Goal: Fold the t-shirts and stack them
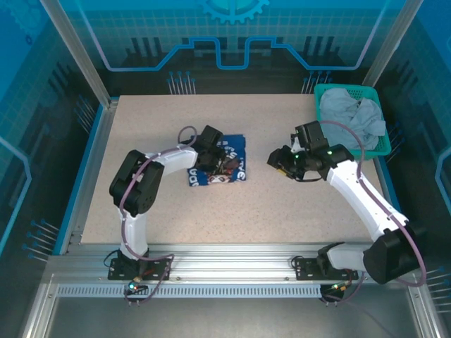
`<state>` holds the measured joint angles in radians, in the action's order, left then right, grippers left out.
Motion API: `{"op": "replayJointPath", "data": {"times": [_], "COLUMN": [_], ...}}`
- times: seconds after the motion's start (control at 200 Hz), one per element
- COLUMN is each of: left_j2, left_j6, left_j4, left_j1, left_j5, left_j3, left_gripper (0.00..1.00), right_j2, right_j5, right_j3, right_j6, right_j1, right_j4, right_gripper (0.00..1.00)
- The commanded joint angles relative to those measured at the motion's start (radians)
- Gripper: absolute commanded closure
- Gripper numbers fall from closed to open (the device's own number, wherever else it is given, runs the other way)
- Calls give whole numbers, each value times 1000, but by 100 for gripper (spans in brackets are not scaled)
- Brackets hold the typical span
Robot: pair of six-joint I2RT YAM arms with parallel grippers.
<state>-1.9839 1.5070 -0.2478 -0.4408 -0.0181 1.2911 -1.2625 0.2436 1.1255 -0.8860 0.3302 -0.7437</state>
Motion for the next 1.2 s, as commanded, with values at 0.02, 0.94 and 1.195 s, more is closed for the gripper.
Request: {"op": "replayJointPath", "data": {"times": [0.02, 0.94, 1.195], "left_j2": [-46, -398, -208], "left_j6": [-130, -570, -391], "left_j4": [-102, -198, -129], "left_j1": [133, 587, 458], "left_j5": [48, -245, -265], "left_j3": [38, 794, 507], "left_gripper": [60, 63, 61], "right_j2": [53, 284, 295], "right_j5": [5, 6, 8], "right_j3": [-46, -124, -180], "right_j6": [8, -30, -58], "right_j1": [-28, -31, -25], "right_j4": [-59, -29, 22], "right_gripper": [60, 56, 56]}}
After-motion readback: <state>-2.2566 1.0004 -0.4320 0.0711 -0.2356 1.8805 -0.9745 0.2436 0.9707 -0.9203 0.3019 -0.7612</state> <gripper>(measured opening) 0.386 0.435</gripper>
